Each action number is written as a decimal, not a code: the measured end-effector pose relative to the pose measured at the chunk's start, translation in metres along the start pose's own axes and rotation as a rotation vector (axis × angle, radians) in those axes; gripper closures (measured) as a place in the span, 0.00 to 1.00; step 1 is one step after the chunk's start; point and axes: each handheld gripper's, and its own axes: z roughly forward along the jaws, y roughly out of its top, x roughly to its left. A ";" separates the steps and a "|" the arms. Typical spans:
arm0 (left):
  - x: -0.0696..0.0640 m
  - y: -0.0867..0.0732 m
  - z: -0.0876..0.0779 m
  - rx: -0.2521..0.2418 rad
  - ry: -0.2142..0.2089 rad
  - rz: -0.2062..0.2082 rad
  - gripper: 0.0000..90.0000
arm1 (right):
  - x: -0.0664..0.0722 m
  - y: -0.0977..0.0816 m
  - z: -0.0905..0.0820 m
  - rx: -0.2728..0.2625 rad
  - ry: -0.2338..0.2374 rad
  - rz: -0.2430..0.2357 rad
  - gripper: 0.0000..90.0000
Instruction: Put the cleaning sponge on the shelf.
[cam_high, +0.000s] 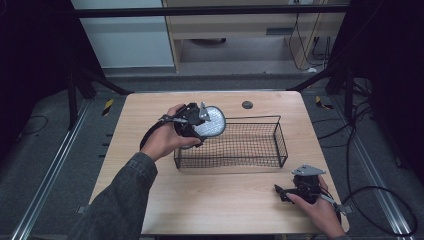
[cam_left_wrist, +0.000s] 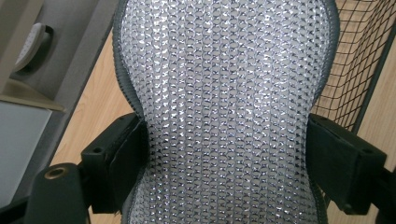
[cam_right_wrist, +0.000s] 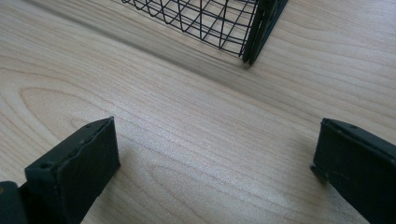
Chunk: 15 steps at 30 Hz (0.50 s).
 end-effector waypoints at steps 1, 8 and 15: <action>-0.001 0.000 0.001 -0.002 0.000 -0.004 0.18 | 0.000 0.000 0.000 0.001 0.000 0.000 0.00; -0.004 0.004 0.004 -0.004 -0.008 0.015 0.18 | 0.000 0.000 0.000 0.000 0.001 0.000 0.00; -0.009 0.009 0.010 -0.003 -0.015 0.040 0.18 | 0.000 0.000 0.000 0.000 0.001 0.001 0.00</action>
